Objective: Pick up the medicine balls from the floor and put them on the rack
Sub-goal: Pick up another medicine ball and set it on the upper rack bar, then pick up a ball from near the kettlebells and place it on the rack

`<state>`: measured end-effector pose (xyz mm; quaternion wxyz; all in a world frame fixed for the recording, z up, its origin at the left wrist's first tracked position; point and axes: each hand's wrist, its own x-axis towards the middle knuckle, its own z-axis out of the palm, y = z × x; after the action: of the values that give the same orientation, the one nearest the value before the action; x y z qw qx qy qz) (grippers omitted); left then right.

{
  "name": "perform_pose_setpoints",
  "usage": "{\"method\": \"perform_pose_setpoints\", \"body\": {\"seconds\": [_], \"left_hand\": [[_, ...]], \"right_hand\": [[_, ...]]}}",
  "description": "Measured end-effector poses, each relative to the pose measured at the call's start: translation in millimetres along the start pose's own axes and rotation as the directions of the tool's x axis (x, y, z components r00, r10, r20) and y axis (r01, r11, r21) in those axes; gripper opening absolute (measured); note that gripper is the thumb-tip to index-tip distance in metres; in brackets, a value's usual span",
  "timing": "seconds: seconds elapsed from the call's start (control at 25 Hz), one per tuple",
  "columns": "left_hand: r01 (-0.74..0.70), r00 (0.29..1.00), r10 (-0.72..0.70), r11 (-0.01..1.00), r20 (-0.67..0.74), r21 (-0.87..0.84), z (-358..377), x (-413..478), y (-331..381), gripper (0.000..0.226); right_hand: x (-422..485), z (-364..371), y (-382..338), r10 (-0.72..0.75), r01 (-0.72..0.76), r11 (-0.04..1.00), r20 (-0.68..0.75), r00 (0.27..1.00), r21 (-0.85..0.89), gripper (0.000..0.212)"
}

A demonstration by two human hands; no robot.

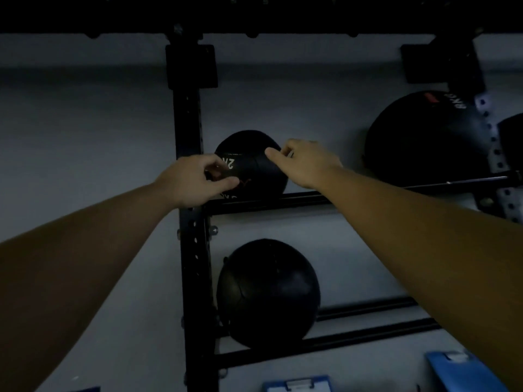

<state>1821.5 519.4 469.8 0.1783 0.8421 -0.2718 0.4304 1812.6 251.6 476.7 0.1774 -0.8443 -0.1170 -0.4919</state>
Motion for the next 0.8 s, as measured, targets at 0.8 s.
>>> {"method": "perform_pose_setpoints", "body": {"seconds": [0.8], "left_hand": [[-0.132, 0.974, 0.200, 0.885, 0.107, -0.447, 31.5, -142.6, 330.2, 0.051]], "right_hand": [[-287.7, -296.8, 56.6, 0.298, -0.244, 0.918, 0.137, 0.945, -0.312, 0.050]]}}
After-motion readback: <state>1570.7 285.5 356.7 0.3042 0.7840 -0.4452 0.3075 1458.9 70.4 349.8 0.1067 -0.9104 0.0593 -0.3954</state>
